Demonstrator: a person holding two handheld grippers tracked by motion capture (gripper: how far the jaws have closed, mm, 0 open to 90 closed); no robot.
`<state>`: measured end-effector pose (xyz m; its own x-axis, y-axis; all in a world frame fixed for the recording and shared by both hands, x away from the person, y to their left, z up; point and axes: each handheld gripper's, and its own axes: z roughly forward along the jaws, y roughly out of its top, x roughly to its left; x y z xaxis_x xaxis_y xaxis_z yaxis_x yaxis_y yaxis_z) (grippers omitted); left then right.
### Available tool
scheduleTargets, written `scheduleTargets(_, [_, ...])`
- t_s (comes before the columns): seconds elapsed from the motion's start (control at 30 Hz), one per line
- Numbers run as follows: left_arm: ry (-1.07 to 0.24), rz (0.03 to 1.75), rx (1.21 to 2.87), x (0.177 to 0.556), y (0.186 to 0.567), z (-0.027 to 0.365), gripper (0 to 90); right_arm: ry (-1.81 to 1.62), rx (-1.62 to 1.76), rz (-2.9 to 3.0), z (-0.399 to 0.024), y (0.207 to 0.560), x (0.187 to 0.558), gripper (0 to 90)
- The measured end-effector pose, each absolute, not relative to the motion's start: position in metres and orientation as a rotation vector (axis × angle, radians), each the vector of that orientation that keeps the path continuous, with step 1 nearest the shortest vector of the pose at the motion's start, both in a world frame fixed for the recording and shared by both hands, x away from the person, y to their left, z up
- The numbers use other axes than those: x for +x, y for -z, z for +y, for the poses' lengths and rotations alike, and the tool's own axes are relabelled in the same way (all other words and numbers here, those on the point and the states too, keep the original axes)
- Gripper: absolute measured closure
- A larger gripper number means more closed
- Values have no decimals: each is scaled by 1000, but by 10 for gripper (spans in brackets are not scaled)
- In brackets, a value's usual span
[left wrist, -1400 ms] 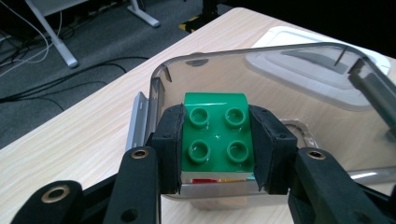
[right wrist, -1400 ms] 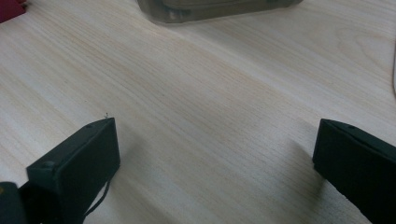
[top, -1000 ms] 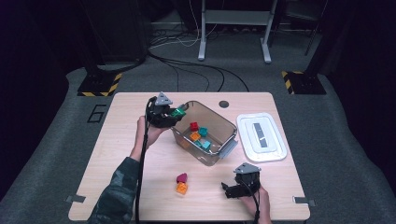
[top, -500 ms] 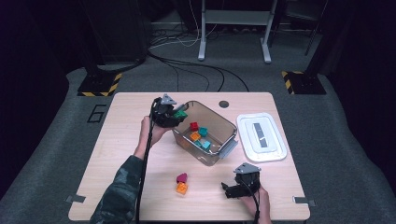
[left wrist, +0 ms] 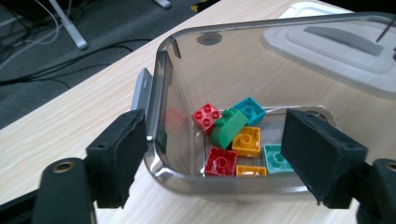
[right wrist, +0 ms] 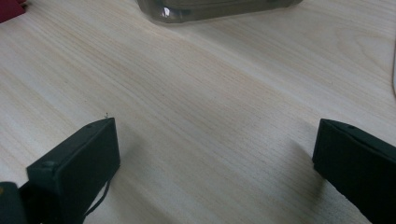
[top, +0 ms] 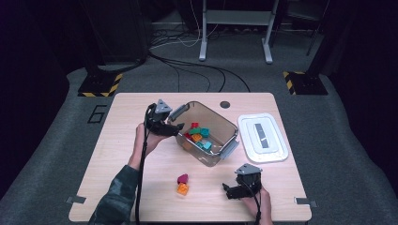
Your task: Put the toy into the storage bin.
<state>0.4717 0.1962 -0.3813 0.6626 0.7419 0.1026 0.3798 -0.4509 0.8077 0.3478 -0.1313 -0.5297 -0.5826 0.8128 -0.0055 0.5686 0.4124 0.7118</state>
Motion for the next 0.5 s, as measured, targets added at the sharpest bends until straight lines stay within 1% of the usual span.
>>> scheduleTargets(0.1, [-584,849,2068,459,382,201,192,-967,1190,2322,-131,530,348,0])
scheduleTargets(0.3, [-604,823,2049,436,387,210,195,-967,1190,2322,-131,530,348,0])
scheduleTargets(0.5, [-606,826,2043,420,397,214,166,-966,1189,2323,-131,530,348,0])
